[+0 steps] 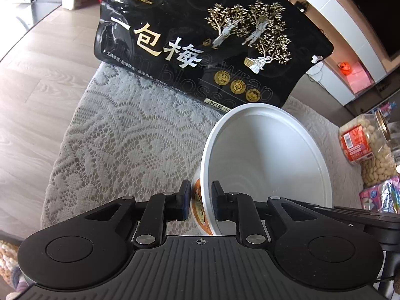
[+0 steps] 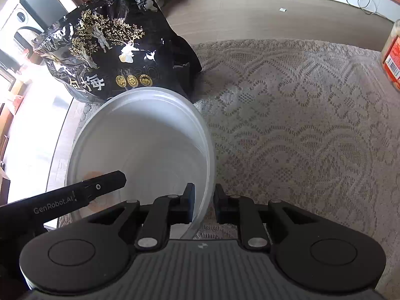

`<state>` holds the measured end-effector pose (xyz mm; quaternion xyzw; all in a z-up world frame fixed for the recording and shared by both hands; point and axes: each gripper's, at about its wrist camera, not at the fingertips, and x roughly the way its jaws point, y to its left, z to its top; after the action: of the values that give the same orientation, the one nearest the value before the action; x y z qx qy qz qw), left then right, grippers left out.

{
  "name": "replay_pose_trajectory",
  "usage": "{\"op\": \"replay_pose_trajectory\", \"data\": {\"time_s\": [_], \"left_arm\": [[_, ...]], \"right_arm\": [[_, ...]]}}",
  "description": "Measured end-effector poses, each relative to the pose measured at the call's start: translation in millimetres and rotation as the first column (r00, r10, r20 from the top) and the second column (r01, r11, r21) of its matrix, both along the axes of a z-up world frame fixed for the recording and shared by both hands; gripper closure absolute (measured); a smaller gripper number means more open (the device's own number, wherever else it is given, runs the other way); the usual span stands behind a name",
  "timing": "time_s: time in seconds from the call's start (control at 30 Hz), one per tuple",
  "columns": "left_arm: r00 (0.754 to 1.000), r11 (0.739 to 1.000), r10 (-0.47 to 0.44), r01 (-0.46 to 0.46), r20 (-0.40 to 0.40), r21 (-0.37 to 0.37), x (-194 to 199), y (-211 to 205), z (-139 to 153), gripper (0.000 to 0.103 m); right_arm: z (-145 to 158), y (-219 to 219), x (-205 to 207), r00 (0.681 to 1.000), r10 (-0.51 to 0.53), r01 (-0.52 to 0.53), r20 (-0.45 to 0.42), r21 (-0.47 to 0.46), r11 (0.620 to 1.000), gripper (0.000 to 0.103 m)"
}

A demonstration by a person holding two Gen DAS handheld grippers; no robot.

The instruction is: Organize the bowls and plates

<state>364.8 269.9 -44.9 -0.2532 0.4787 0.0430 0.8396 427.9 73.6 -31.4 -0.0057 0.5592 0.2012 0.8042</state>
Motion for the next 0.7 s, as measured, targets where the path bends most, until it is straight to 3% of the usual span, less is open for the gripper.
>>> {"op": "replay_pose_trajectory", "data": {"time_s": [0.1,0.27,0.5,0.7], "left_arm": [[0.998,1.000,-0.029,0.029,0.053,0.002,-8,-4,23,0.083],[0.981,0.999,-0.034,0.027,0.192,0.040,-43,-10,88,0.080],[0.977,0.980,-0.086,0.047,0.195,0.196,-99,-48,166,0.083],[0.972,0.976,-0.141,0.105,0.189,0.191,-145,-87,185,0.083]], "right_arm": [[22,-4,-11,0.998,0.010,-0.009,0.067,-0.004,1.000,0.088],[87,-20,-40,0.989,0.057,-0.065,0.134,0.060,0.996,0.088],[150,-40,-104,0.963,0.157,-0.173,0.217,0.054,0.983,0.088],[168,-87,-158,0.953,0.174,-0.190,0.249,0.045,0.981,0.088]]}}
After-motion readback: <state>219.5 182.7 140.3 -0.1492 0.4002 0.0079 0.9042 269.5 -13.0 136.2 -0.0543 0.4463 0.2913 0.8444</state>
